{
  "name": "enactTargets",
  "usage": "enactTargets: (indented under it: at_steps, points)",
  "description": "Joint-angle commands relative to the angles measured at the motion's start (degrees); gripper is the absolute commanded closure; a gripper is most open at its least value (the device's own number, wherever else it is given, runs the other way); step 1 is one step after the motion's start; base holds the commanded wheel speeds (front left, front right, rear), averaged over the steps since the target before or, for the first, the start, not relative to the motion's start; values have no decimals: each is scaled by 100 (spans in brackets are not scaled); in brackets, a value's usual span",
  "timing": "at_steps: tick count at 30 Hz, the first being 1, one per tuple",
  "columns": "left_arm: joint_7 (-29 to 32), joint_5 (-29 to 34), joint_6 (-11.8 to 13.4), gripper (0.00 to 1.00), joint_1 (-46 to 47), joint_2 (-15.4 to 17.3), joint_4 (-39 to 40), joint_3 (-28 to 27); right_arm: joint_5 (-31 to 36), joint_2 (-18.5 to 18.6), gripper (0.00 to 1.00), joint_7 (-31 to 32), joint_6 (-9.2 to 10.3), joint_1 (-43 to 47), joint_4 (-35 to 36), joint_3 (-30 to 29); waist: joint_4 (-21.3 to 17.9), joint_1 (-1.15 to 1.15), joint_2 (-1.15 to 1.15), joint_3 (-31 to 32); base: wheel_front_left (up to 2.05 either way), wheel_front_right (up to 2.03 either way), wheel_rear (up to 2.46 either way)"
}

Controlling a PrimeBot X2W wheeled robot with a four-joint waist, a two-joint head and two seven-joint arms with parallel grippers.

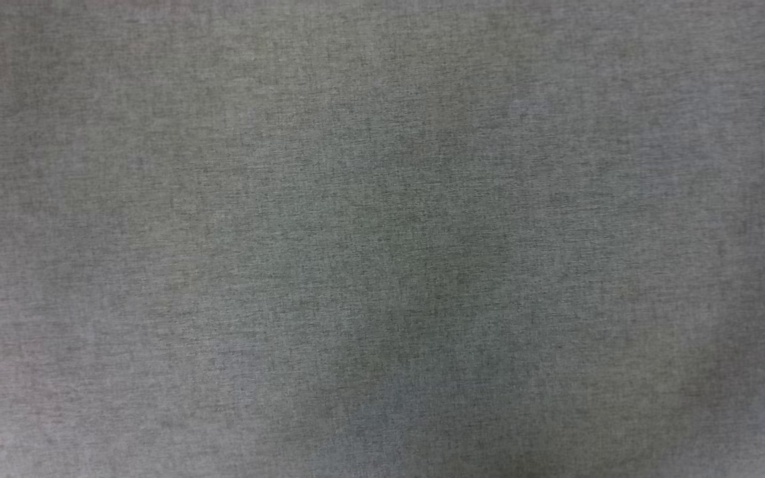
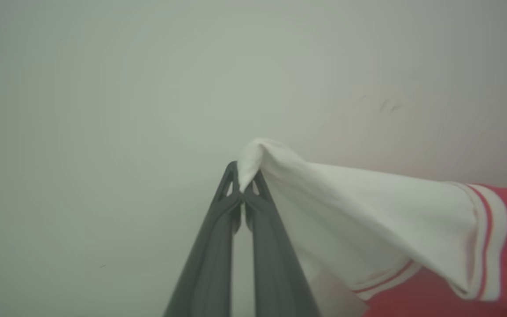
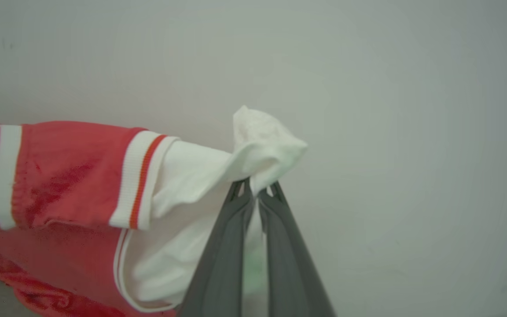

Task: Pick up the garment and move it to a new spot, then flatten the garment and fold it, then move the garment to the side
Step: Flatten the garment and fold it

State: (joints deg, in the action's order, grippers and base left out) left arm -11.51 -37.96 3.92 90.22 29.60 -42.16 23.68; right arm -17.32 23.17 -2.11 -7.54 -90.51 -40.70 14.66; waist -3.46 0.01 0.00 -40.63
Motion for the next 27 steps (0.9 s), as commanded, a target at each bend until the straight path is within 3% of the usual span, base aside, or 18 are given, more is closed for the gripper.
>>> enactTargets:
  at_steps: [1,7,14,27]
  points:
    - [-75,-56,-31,100,-149,-38,-44,-37,-150,-37,100,-60,10,111,-90,-3,36,-1,0,-37,0,0,0]
    - [-260,-275,-184,100,-911,-206,-160,-121,-482,-41,100,-251,9,717,-120,212,133,-1,0,239,0,0,0]
    - [-366,-411,-318,100,-2404,-327,181,-301,-1050,152,100,-444,9,2012,117,402,238,-1,0,861,0,0,0]
    - [-373,-87,-13,100,-5741,-804,1932,-1031,-1777,340,100,-446,9,5047,978,290,325,-1,0,2113,0,0,0]
